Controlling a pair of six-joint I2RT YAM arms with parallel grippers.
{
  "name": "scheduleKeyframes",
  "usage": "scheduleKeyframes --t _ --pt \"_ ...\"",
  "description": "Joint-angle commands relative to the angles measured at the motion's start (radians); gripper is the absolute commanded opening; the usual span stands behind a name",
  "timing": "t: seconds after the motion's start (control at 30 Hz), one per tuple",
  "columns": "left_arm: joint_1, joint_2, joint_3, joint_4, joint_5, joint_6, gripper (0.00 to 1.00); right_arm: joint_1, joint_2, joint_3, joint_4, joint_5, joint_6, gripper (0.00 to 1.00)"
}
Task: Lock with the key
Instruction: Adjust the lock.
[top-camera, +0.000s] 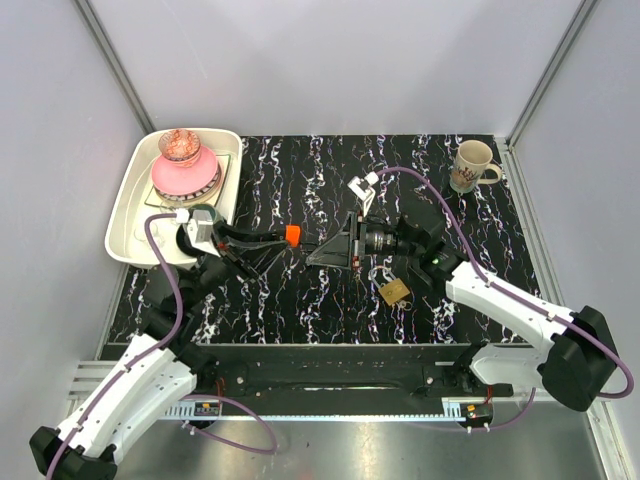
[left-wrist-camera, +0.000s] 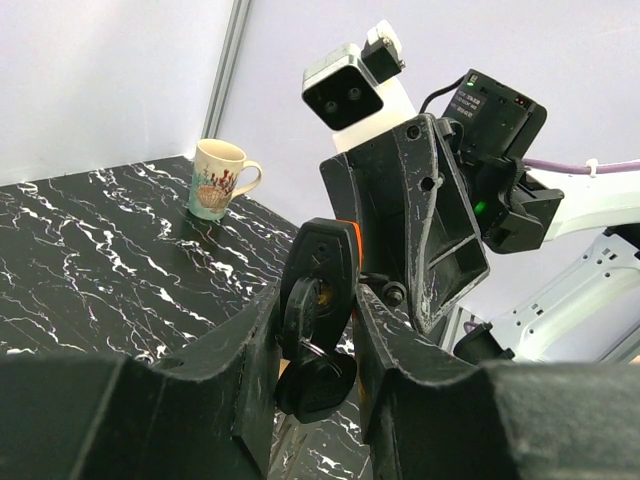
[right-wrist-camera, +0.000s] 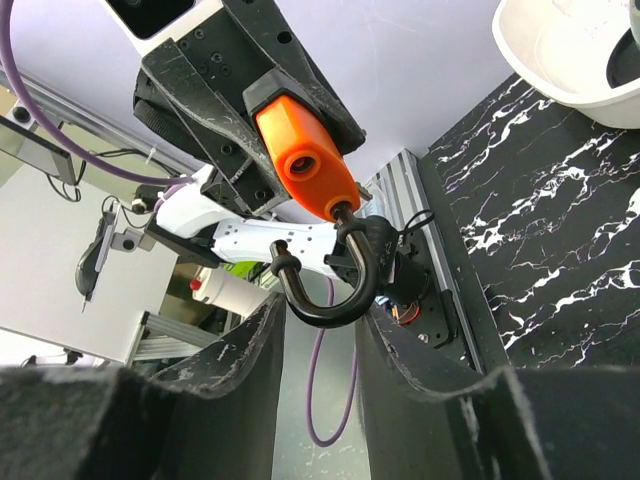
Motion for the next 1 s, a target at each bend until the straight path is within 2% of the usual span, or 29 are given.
scheduleKeyframes --t 0.0,0.2,0.43,0.6,0.8,0.97 --pt "0.001 0.018 0.005 -0.01 0.024 0.026 0.0 0.009 -0.068 0.016 0.127 -0.001 -0.014 0.4" --pt "0.001 0.001 -0.012 0.002 0.049 0.023 0.0 0.009 -0.082 0.048 0.056 0.041 -0.062 0.41" --pt "0.001 -0.023 -0.021 -0.001 0.044 0.021 0.0 0.009 -0.08 0.068 0.056 0.043 -0.067 0.41" --pt "0.001 -0.034 -0.018 -0.028 0.009 0.029 0.0 0.009 -0.146 0.076 -0.049 0.096 -0.146 0.42" --pt "0.001 -0.037 -0.021 0.004 0.009 -0.005 0.0 -0.014 -0.206 0.055 -0.203 0.194 -0.208 0.67" --pt "0.001 -0.033 -0.015 0.051 0.046 -0.026 0.0 -0.063 -0.195 0.007 -0.182 0.159 -0.143 0.75"
